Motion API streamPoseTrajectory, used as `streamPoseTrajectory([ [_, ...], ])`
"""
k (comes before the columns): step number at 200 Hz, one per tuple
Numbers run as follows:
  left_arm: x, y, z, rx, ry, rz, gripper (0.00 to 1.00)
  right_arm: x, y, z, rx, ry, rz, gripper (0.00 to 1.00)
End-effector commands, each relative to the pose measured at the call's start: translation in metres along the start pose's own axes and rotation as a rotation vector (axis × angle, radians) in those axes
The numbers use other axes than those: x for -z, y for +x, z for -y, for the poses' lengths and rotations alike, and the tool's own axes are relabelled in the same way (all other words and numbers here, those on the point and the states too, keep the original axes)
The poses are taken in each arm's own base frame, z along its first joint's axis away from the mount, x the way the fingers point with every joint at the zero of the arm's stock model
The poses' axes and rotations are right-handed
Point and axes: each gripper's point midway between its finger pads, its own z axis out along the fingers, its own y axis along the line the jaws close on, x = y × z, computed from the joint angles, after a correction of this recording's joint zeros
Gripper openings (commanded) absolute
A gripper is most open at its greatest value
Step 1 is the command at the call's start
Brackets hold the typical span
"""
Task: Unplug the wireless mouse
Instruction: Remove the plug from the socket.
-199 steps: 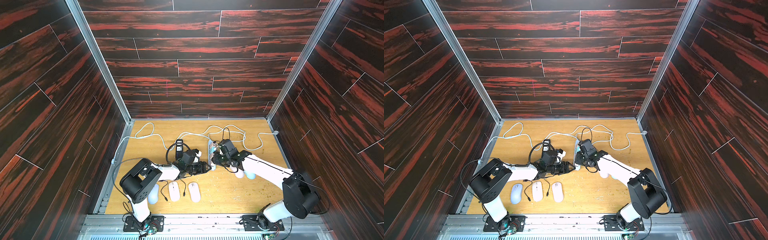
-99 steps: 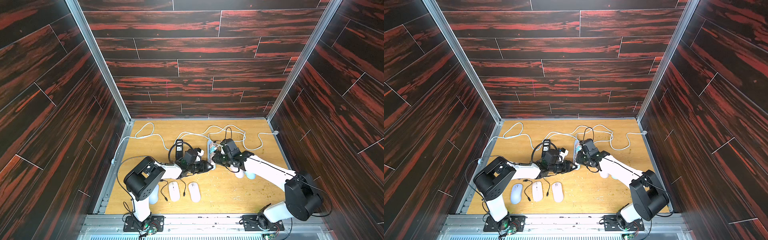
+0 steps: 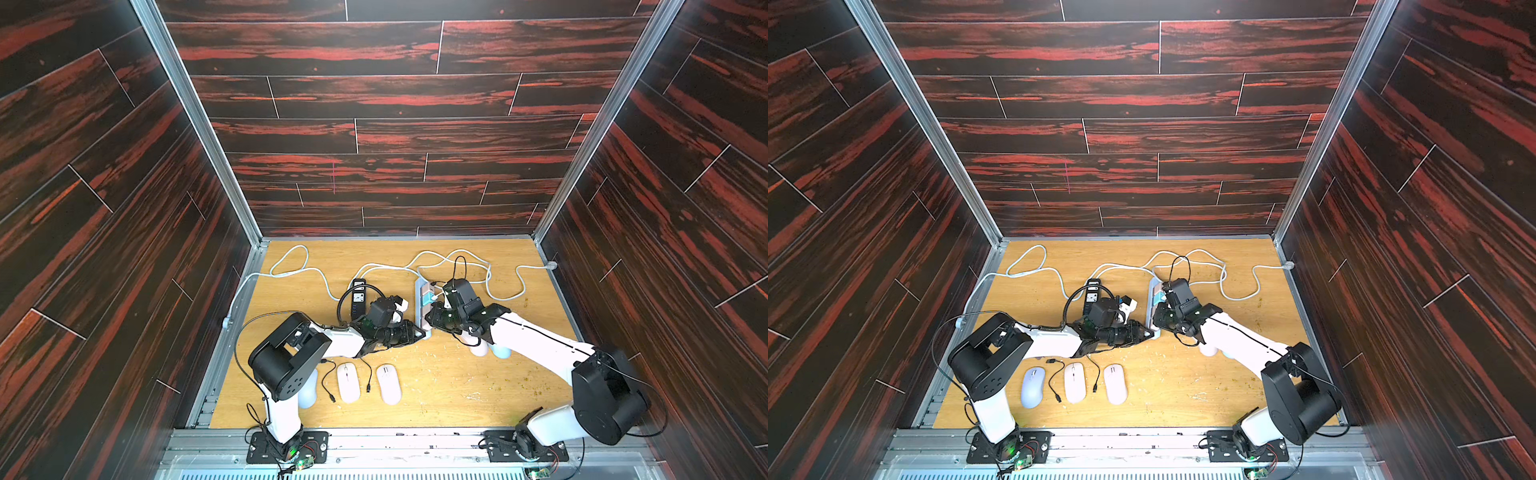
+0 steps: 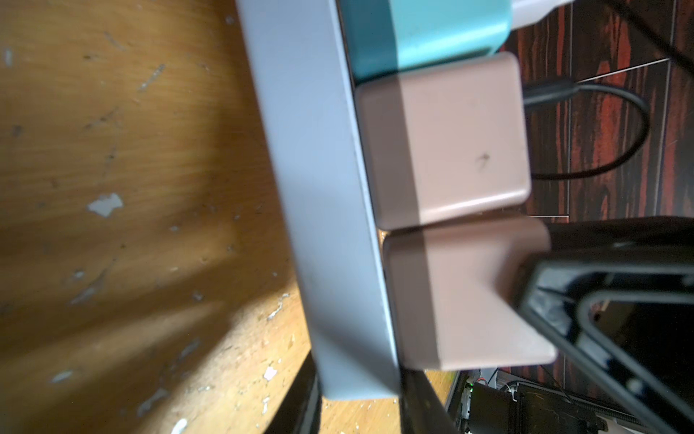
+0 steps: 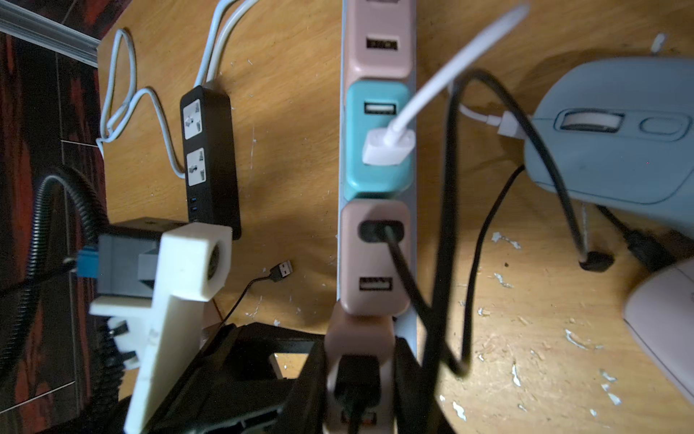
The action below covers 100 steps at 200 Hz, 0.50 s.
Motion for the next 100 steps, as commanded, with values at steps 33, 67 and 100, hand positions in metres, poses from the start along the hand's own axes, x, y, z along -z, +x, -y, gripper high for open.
streamPoseTrajectory([
  [33,0.011,-0.027,0.002,-0.002,0.002,0.113,0.01,0.02,-0.008,-0.022,0.011,-0.117,0.053,0.0],
  [67,0.016,-0.034,-0.001,0.024,0.014,0.137,0.0,0.02,-0.005,-0.016,0.001,-0.117,0.057,0.0],
  [100,0.018,-0.038,-0.005,0.038,0.007,0.149,0.0,0.026,-0.01,0.005,0.009,-0.015,0.114,0.0],
])
